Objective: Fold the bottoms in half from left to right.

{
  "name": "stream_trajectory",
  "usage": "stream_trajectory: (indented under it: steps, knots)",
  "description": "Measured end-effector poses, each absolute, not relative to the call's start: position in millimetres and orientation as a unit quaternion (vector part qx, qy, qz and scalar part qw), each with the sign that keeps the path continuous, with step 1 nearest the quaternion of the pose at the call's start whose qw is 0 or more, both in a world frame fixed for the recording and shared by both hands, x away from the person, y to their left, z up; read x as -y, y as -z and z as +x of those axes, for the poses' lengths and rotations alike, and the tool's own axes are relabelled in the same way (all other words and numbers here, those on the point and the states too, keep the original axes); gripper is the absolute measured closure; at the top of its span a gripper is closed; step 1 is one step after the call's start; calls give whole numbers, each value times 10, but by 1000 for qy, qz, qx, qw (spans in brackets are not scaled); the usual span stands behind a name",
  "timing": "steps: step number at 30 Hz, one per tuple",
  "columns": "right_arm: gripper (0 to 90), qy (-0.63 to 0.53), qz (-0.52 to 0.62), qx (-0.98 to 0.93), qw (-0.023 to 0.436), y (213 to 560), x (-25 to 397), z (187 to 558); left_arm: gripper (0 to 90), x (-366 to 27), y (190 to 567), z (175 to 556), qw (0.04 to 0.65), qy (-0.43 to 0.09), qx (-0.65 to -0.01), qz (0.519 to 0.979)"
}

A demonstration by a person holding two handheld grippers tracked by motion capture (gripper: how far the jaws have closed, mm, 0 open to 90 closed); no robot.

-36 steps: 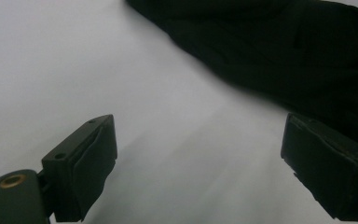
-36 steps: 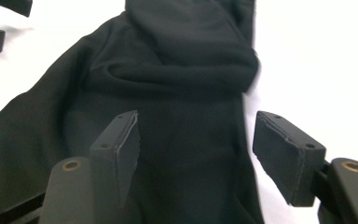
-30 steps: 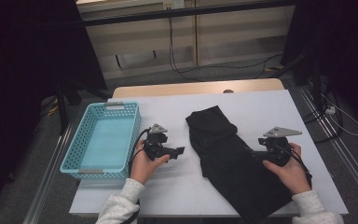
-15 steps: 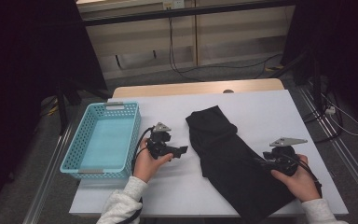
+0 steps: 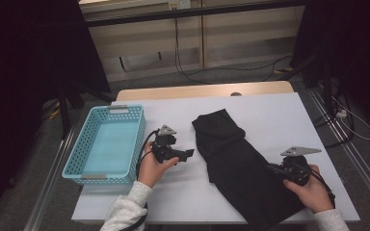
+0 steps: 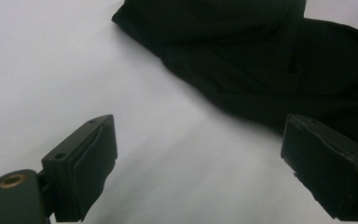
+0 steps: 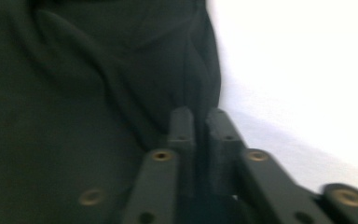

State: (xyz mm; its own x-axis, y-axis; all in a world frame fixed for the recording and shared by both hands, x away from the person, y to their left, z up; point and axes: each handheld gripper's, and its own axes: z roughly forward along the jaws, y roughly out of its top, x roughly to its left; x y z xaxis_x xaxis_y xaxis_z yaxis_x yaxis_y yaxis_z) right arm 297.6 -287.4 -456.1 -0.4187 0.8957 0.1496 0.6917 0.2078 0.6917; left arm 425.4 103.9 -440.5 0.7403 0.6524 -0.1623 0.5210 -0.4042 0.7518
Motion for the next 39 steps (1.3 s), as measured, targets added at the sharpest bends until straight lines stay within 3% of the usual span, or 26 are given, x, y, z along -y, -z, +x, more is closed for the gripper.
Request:
stream_trajectory:
  steps: [24, 26, 29, 33, 39]
  knots:
    - [881, -336, 523, -761, 188, 4506, 3131, 3115, 101, -827, 4393, 4383, 417, -89, -342, 837]
    - [832, -337, 521, -761, 189, 4504, 3115, 3109, 104, -787, 4421, 4420, 418, -90, -344, 836]
    - [668, -347, 522, -755, 194, 4481, 3090, 3111, 104, -746, 4442, 4494, 416, -91, -347, 836]
    - [550, -356, 514, -754, 202, 4448, 3039, 3109, 103, -668, 4484, 4603, 416, -93, -357, 831]
    - [458, -361, 514, -748, 214, 4430, 2995, 3096, 126, -555, 4543, 4722, 411, -95, -367, 829]
